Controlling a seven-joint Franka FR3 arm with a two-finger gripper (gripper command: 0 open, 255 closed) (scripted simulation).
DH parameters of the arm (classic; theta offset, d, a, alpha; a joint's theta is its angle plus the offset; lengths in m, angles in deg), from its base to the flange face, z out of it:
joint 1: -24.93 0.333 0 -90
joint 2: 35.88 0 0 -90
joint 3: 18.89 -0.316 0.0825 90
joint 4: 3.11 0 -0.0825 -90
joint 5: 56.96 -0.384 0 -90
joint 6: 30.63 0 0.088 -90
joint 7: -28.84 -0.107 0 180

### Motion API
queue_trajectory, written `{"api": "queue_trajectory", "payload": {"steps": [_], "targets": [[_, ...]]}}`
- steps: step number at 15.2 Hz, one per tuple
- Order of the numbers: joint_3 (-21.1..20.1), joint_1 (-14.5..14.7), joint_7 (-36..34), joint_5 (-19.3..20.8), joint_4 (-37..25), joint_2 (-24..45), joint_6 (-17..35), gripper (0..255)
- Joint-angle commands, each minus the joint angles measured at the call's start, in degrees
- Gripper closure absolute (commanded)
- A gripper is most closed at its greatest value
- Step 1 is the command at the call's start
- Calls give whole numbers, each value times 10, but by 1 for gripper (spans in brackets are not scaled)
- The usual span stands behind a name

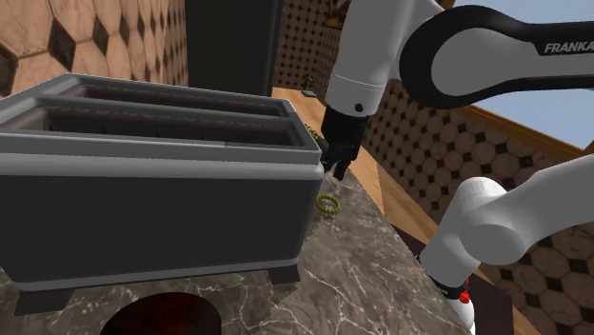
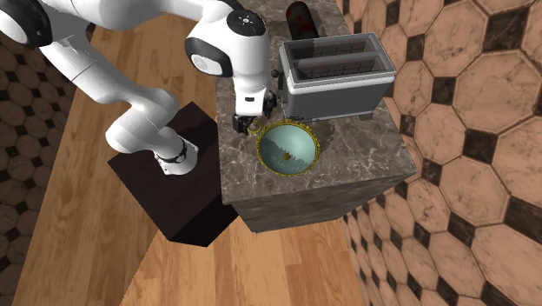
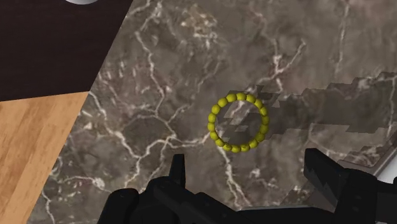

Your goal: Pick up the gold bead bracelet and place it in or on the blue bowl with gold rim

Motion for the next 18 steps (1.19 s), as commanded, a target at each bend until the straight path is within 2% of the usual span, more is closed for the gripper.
{"api": "queue_trajectory", "payload": {"steps": [1, 5, 13, 14, 18], "targets": [[-5, 0, -2, -3, 11, 5, 17, 0], [-14, 2, -1, -9, 41, 11, 54, 0], [-14, 2, -1, -9, 41, 11, 54, 0], [-14, 2, -1, -9, 41, 11, 54, 255], [-14, 2, -1, -8, 41, 13, 54, 255]]}}
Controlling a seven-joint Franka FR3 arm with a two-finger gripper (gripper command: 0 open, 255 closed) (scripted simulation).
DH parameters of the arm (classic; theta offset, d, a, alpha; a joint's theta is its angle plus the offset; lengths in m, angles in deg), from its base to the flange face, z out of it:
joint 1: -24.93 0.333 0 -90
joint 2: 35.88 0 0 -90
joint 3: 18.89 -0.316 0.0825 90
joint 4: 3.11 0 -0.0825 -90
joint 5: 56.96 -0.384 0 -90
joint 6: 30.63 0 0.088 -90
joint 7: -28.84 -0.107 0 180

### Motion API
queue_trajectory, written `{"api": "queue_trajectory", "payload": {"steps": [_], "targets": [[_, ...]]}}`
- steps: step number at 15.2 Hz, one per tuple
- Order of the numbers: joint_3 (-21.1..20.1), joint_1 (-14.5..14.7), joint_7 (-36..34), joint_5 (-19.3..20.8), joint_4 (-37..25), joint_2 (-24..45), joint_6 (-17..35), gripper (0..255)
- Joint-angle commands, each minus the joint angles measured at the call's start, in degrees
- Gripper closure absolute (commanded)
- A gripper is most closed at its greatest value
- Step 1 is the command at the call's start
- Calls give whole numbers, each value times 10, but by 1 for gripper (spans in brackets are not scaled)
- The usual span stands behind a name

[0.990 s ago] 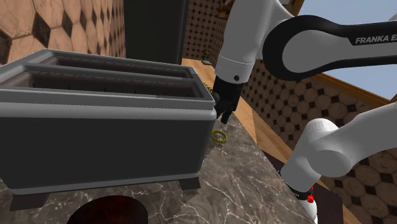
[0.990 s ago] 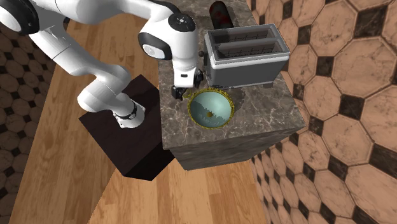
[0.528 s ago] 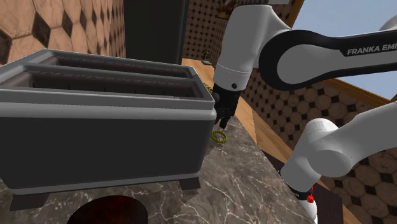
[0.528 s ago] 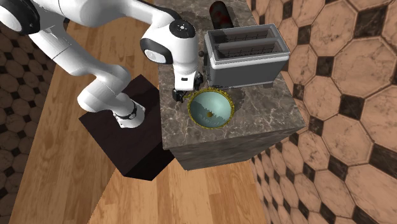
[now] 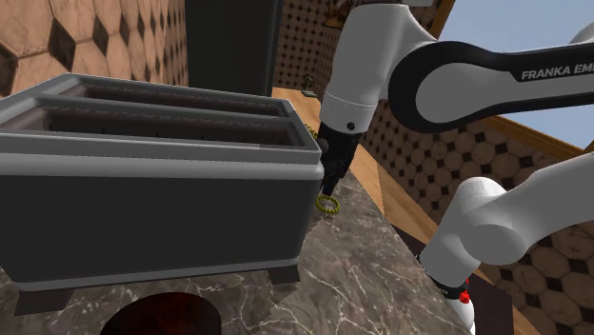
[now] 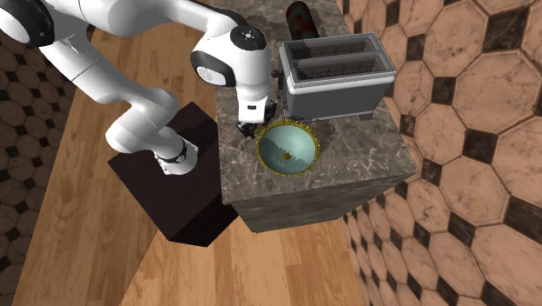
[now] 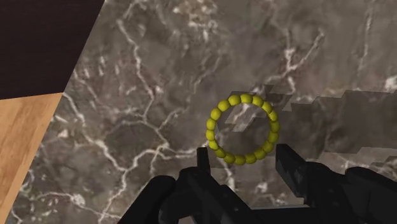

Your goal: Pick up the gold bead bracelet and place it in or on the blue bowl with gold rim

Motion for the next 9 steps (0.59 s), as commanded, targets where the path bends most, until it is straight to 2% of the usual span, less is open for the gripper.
{"api": "queue_trajectory", "payload": {"steps": [1, 9], "targets": [[-1, 0, 0, -1, 4, 3, 1, 255], [4, 0, -1, 3, -11, -2, -17, 255]]}}
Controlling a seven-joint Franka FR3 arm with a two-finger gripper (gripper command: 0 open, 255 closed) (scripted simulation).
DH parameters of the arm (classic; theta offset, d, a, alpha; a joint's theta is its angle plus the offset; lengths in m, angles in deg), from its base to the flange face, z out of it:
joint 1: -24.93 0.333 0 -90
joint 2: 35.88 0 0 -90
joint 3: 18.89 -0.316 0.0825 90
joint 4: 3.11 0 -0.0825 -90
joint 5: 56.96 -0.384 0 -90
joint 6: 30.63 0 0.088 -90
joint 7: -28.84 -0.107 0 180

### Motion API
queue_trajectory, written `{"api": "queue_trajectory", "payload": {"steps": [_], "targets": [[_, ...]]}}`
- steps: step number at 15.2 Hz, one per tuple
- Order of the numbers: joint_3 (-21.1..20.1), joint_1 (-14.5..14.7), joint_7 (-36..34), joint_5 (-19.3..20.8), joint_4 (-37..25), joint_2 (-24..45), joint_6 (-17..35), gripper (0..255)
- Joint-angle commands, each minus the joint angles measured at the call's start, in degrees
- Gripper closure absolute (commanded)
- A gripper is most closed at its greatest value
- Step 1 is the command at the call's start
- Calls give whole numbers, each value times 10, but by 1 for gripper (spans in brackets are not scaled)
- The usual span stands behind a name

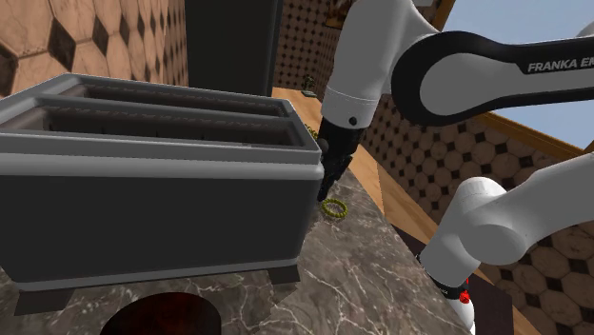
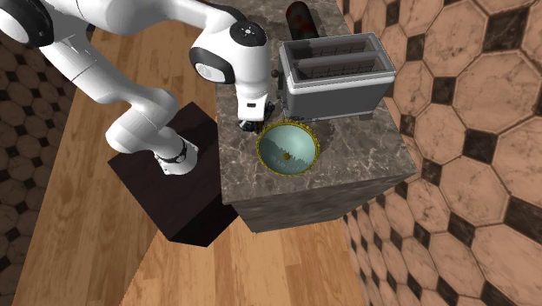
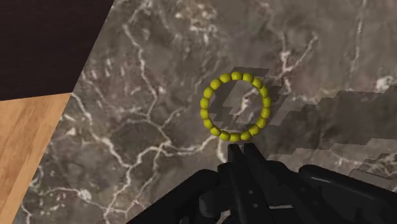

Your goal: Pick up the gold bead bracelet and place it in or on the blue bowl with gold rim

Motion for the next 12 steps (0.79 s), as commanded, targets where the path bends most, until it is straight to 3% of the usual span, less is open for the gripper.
{"api": "queue_trajectory", "payload": {"steps": [1, 3, 6, 12], "targets": [[0, 0, 0, 0, 0, 0, 0, 0], [-109, -7, -164, 44, 56, -137, 41, 0], [-307, -40, -390, 91, 66, -287, 22, 0], [-319, -51, -387, 84, 105, -281, 73, 0]]}}
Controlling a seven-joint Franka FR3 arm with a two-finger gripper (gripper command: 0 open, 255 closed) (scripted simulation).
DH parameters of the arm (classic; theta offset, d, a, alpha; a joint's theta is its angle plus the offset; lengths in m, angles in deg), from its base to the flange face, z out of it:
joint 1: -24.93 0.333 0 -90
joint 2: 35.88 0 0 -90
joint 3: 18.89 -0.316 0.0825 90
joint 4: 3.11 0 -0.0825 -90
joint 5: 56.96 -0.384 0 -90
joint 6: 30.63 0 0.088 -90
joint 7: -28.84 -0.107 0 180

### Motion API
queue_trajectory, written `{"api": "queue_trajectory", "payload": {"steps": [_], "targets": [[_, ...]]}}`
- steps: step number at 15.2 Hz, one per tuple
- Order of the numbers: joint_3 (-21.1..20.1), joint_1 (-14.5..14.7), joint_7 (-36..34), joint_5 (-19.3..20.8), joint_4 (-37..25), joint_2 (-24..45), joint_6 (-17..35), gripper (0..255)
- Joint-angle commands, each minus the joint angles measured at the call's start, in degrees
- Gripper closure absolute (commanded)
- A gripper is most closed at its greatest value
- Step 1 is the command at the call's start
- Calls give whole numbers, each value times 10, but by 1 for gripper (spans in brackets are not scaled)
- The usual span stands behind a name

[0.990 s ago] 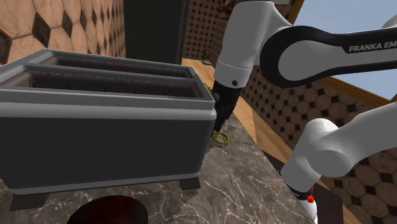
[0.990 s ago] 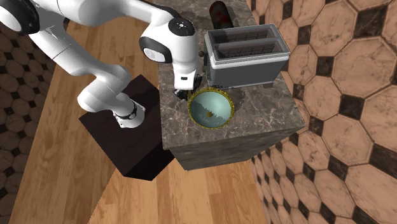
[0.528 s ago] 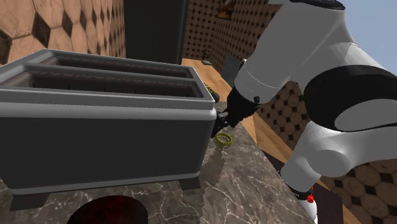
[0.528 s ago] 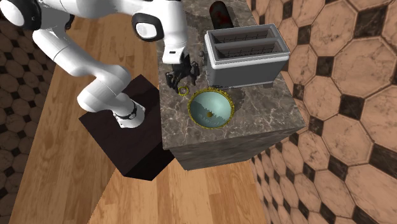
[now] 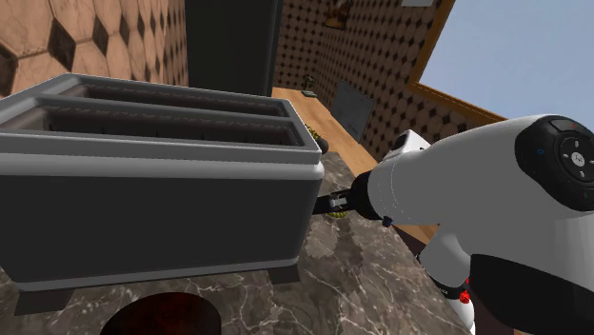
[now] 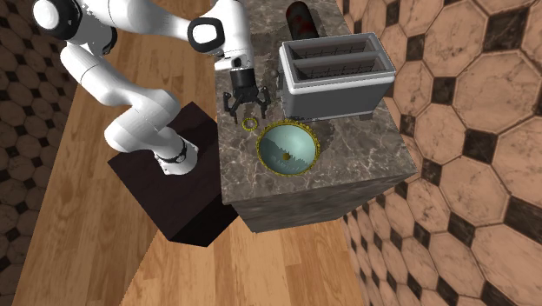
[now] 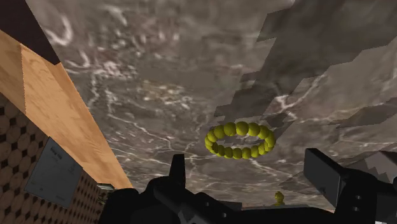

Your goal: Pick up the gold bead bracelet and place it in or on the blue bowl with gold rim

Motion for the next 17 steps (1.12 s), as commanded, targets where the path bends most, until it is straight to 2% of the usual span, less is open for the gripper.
{"api": "queue_trajectory", "payload": {"steps": [1, 9, 10, 17], "targets": [[-4, -3, 0, -1, 14, 2, 18, 0], [-5, -5, 0, -1, 17, 3, 23, 0], [-5, -5, 0, -1, 17, 3, 23, 255], [-3, -4, 0, 0, 15, 2, 20, 255]]}}
